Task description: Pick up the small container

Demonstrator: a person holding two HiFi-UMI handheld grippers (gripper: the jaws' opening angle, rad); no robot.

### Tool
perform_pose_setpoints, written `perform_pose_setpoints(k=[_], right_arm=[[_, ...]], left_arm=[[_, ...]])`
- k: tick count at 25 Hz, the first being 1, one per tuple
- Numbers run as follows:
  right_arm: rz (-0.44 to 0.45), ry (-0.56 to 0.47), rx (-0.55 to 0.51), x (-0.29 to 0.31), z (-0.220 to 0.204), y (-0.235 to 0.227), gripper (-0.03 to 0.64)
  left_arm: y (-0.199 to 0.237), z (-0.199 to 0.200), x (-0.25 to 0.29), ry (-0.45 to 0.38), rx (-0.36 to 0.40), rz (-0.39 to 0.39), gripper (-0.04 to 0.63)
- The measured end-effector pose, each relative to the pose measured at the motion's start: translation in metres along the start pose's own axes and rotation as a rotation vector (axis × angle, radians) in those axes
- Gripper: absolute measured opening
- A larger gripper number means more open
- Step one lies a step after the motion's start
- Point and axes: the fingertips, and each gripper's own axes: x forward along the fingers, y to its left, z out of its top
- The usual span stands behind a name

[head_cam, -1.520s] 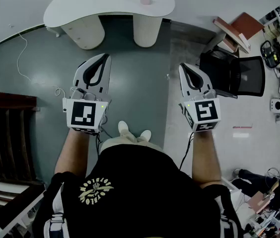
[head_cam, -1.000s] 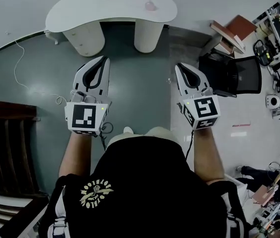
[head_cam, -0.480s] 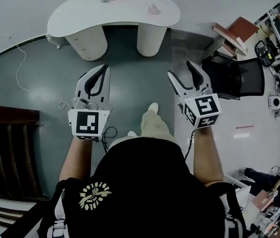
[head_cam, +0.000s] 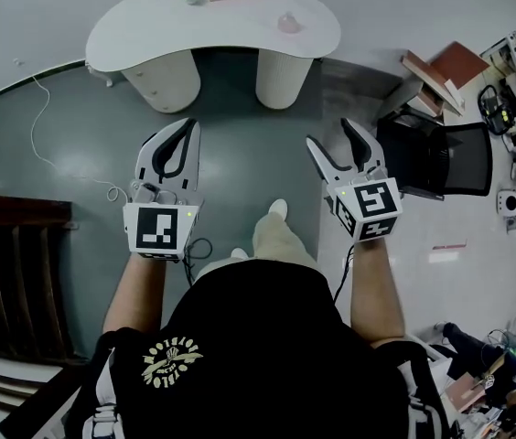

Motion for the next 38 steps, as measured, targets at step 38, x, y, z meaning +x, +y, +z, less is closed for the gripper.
perform_pose_setpoints(k=[38], right_arm=[[0.162, -0.071, 0.007, 0.114, 0.035, -0.189, 0.282]], left_arm=[[-0.02, 0.056, 0.223, -0.045, -0.039, 0.053, 0.008]])
